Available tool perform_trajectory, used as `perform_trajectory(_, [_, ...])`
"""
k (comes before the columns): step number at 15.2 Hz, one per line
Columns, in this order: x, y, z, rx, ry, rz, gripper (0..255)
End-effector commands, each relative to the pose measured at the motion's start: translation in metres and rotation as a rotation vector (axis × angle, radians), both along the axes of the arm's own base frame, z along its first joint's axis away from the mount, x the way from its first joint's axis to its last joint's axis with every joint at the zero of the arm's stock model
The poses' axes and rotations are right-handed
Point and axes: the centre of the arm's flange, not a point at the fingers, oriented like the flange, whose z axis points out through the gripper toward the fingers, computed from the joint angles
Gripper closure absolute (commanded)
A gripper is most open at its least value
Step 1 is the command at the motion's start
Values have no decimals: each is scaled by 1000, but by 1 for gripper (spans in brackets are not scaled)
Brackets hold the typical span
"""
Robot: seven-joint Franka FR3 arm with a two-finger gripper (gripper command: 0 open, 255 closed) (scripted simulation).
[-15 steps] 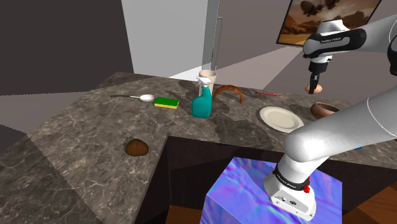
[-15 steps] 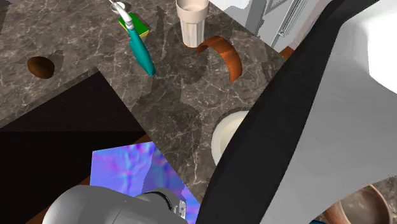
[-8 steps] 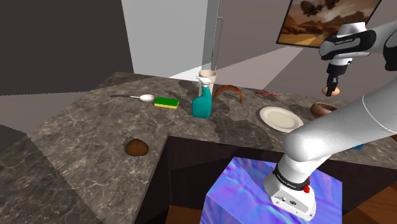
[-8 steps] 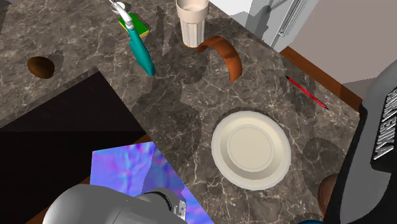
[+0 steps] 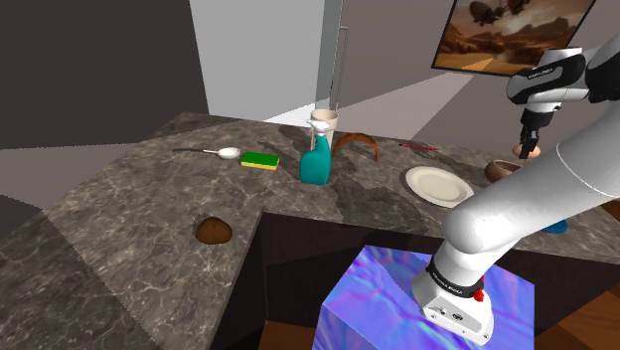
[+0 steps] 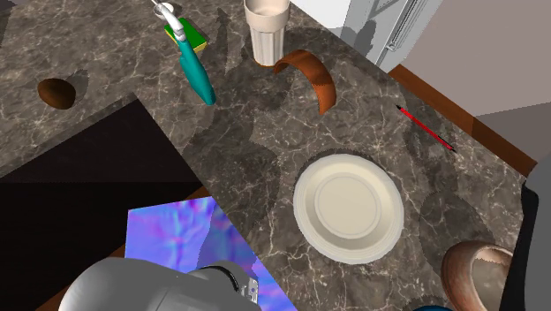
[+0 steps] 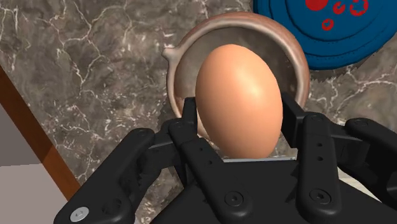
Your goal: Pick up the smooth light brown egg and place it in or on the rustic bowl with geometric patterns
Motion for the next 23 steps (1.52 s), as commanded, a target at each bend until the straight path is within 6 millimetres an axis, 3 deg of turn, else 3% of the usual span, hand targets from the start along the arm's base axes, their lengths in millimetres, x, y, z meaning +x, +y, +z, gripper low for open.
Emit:
perform_trajectory(1, [0, 0, -10, -1, 0, 0, 255])
perform_trajectory(7, [0, 0, -39, -1, 0, 0, 255])
perform_trajectory(14, [0, 0, -39, -1, 0, 0, 255])
perform_trajectory(15, [0, 0, -39, -1, 0, 0, 0])
perform_trajectory(20, [0, 0, -39, -1, 0, 0, 0])
perform_trajectory(23, [8, 5, 0, -1, 0, 0, 0])
